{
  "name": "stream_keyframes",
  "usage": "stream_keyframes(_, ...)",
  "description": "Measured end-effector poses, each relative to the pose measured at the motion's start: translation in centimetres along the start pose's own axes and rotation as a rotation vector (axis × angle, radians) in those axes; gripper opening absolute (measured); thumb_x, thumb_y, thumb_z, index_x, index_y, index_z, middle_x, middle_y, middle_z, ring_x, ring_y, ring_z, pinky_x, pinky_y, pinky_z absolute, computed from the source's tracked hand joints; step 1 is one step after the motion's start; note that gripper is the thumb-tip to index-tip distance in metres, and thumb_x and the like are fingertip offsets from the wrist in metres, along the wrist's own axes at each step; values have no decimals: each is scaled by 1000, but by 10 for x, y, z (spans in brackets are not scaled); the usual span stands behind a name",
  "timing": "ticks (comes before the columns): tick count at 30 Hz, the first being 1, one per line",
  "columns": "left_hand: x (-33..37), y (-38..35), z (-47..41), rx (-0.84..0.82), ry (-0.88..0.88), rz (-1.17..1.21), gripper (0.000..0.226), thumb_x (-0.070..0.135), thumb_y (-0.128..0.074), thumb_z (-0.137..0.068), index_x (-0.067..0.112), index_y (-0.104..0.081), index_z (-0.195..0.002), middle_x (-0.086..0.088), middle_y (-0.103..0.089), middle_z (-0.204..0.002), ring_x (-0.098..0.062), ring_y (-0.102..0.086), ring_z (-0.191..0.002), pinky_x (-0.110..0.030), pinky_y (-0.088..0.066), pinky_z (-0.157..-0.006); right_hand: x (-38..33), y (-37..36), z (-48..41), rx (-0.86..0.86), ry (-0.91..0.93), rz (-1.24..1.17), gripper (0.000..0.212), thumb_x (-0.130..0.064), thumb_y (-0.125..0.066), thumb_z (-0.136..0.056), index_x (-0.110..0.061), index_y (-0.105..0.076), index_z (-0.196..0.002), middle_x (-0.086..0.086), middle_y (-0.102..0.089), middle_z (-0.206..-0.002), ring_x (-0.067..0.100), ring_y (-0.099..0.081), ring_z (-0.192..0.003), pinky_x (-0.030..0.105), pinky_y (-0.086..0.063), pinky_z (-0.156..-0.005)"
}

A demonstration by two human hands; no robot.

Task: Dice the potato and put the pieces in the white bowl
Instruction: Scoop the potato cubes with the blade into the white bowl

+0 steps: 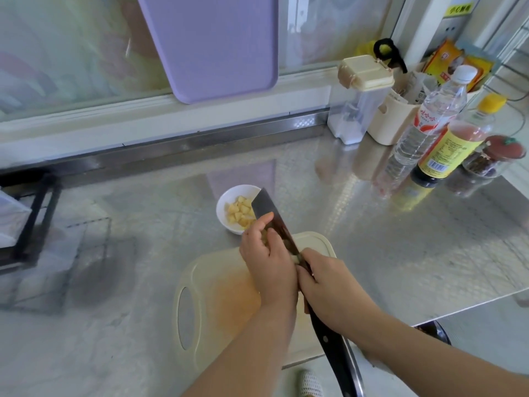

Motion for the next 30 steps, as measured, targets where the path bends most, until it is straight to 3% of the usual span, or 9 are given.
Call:
stream_keyframes(3,9,-3,-33,4,-54,-6,30,23,-45,-90,39,-65,-106,20,-59,-109,-10,-56,-112,-44,-47,-101,-18,3,-28,28,58,15,25,-21,-44,-101,-15,-48,-77,4,-60,-70,24,-62,-61,46,-54,-63)
stream_keyframes(5,12,-6,-61,11,-101,-39,28,19,-45,-93,28,-67,-108,22,-58,-106,-9,-56,-110,-43,-47,-100,-28,3,-52,29,77,43,25,-21,-44,-102,-17,-47,-77,2,-58,-70,19,-57,-60,37,-48,-56)
stream_keyframes(8,11,-13,-95,15,-145,-87,29,15,-45,-95,33,-65,-105,20,-60,-102,-7,-57,-106,-42,-49,-97,-39,0,-87,14,80,33,27,-20,-43,-103,-20,-45,-76,1,-59,-70,13,-56,-55,17,-36,-45)
stream_keyframes(12,-7,-14,-123,-25,-175,-203,25,19,-43,-97,37,-58,-105,6,-57,-113,-12,-54,-110,-40,-47,-99,-36,-10,-116,-9,25,-41,23,-21,-44,-103,-17,-54,-83,6,-68,-79,15,-62,-56,13,-39,-44)
stream_keyframes(17,-17,-8,-133,-92,-149,-263,24,10,-42,-101,22,-59,-113,6,-47,-117,16,-47,-100,-5,-37,-91,-26,-12,-129,24,2,-25,19,-20,-45,-102,-13,-57,-89,9,-68,-82,26,-68,-72,27,-46,-56)
stream_keyframes(20,-16,-8,-137,-95,-134,-306,24,12,-42,-102,23,-59,-115,7,-50,-117,15,-48,-97,0,-37,-87,-25,-14,-132,21,3,-27,18,-20,-45,-102,-13,-56,-89,9,-69,-85,27,-68,-73,31,-50,-60)
stream_keyframes(25,-9,-2,-140,-135,-64,-286,26,15,-42,-102,27,-60,-115,11,-61,-115,-1,-57,-103,-20,-48,-90,-22,-10,-138,41,-2,-10,20,-21,-46,-102,-9,-57,-91,12,-67,-80,29,-68,-72,37,-52,-66)
stream_keyframes(30,-7,8,-139,-241,-42,-311,28,13,-42,-101,30,-63,-109,12,-65,-104,-4,-61,-100,-27,-52,-90,-15,-5,-140,40,-13,-23,19,-19,-45,-102,-9,-56,-90,12,-69,-83,28,-69,-69,24,-47,-55)
Point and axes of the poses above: each hand's wrist, its own z-axis away from the middle knuckle, its own y-axis out of the back of the hand, x = y × z, the point moved 5 cm from there along -z, towards the middle knuckle
